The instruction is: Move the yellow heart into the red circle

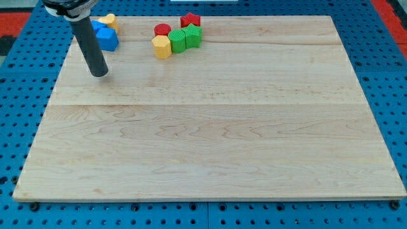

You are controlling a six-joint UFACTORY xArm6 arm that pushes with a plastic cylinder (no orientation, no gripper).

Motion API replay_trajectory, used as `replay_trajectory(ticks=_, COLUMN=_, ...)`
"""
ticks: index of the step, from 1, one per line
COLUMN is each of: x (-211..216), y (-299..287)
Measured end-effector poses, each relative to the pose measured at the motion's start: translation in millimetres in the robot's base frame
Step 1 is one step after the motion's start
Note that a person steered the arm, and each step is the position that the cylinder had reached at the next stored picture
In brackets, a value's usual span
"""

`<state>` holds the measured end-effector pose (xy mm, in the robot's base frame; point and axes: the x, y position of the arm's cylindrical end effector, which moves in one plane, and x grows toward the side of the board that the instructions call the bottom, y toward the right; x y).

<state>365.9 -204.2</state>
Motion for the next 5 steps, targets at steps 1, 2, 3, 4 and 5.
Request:
replay_trajectory(ticks=1, x=0.0, y=0.0)
replay_trajectory(ticks=2, x=0.0, y=1.9)
replay_trajectory(ticks=3, x=9.4, y=-6.6)
replay_trajectory(ticks=4, x=56.2, y=-38.0)
replay_trajectory(ticks=5, x=54.5, y=-98.7)
